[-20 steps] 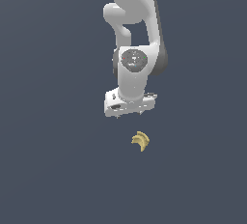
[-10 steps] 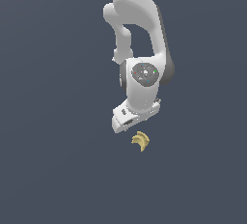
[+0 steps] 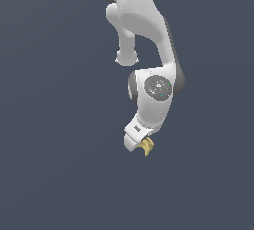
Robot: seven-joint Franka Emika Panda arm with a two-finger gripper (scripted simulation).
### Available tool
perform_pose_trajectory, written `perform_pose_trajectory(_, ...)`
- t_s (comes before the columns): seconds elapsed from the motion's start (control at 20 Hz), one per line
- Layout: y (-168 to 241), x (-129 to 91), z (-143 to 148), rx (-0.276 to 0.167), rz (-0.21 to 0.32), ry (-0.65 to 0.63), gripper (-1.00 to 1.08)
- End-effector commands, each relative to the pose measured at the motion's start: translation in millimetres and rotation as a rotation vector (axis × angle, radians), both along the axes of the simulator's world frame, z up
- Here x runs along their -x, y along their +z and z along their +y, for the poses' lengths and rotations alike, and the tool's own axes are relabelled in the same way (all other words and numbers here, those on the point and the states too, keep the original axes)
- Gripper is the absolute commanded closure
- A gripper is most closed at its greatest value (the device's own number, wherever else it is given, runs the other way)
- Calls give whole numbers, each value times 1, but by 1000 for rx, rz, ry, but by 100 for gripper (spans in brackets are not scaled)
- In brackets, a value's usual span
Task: Pick up the object and move it to a goal position.
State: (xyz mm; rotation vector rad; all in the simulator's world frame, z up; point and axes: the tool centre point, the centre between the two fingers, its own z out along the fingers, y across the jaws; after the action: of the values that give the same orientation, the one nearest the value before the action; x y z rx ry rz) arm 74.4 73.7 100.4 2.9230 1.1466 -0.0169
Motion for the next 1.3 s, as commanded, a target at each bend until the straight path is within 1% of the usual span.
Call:
perform_pose_trajectory(0.0, -3, -5, 4, -3, -4, 41, -92)
perform_pose_trajectory(0.3, -7, -10, 8, -6, -9, 89, -92)
perform_pose_trajectory(0.6, -10, -10, 8, -6, -8, 87, -92)
perform_pose_trajectory(1.0, -49, -9, 8, -6, -9, 92, -92)
perform_pose_trajectory(1.25, -58, -10, 8, -6, -9, 92, -92)
